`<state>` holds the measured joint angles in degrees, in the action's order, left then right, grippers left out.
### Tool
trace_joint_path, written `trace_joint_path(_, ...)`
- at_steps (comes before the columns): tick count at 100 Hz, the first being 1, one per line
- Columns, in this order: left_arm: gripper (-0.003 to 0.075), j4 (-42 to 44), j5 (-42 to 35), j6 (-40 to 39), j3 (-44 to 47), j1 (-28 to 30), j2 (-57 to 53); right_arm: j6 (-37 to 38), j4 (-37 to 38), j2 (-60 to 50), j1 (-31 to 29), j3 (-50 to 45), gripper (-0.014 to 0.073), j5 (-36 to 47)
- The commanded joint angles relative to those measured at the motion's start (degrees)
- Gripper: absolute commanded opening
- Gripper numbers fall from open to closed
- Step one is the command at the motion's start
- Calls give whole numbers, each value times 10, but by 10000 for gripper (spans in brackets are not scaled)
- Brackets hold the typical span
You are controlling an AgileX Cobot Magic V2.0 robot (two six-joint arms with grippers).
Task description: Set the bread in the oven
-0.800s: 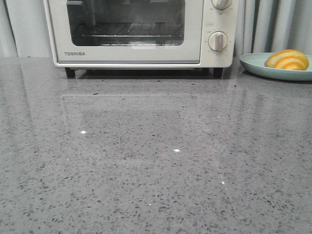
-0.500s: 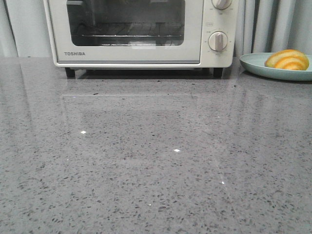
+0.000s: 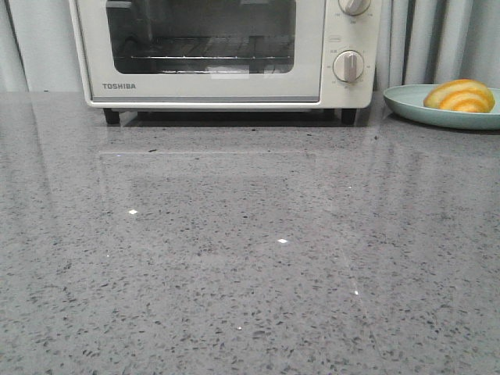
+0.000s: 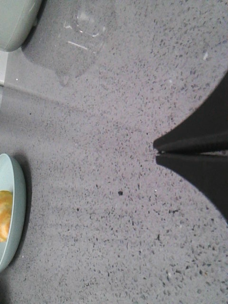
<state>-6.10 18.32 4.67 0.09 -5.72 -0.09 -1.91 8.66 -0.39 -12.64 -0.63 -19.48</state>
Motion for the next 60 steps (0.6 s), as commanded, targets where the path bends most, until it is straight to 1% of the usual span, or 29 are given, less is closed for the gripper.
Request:
trace_joint_path(1,-21,-62,-73,-6,12,2,-16,-4,16,-12,0,-15,-48,29)
trace_joint_path(4,-21,-100,-92,-6,12,2,-16,-4,23,-12,0,-15,-48,49)
trace_joint_path(8,-21,-176,-112,-6,12,2,-16,-4,24,-12,0,-15,-48,80)
trace_joint_path(13,-21,-249,-135,-6,12,2,-16,-2,11,-12,0,-15,-48,150)
trace_joint_path(15,-21,-272,-143,-6,12,2,-16,2,-3,-12,0,-15,-48,169)
trace_joint_path(21,-21,-330,-162,-6,12,2,-16,3,-44,-12,-1,-15,-48,262)
trace_joint_path(22,-22,-338,-164,-6,12,2,-16,3,-48,-12,-1,-15,-48,262)
trace_joint_path(25,-21,-370,-173,-6,12,2,-16,3,-71,-12,-1,-15,-48,300)
trace_joint_path(31,-21,-434,-179,-6,12,2,-16,7,-136,-12,-1,-15,-48,339)
trace_joint_path(38,-21,-473,-180,-6,12,2,-16,7,-209,-12,-1,-13,-48,367)
trace_joint_path(50,-21,-515,-183,-6,12,2,-16,14,-341,-12,-1,-12,-48,423)
trace_joint_path(55,-21,-516,-180,-5,8,2,-16,13,-403,-12,-1,-11,-48,452)
trace_joint_path(58,-21,-513,-176,-1,3,0,-16,13,-430,-11,-1,-10,-48,459)
trace_joint_path(60,-21,-508,-172,4,-3,-1,-16,13,-461,-9,-1,-7,-48,457)
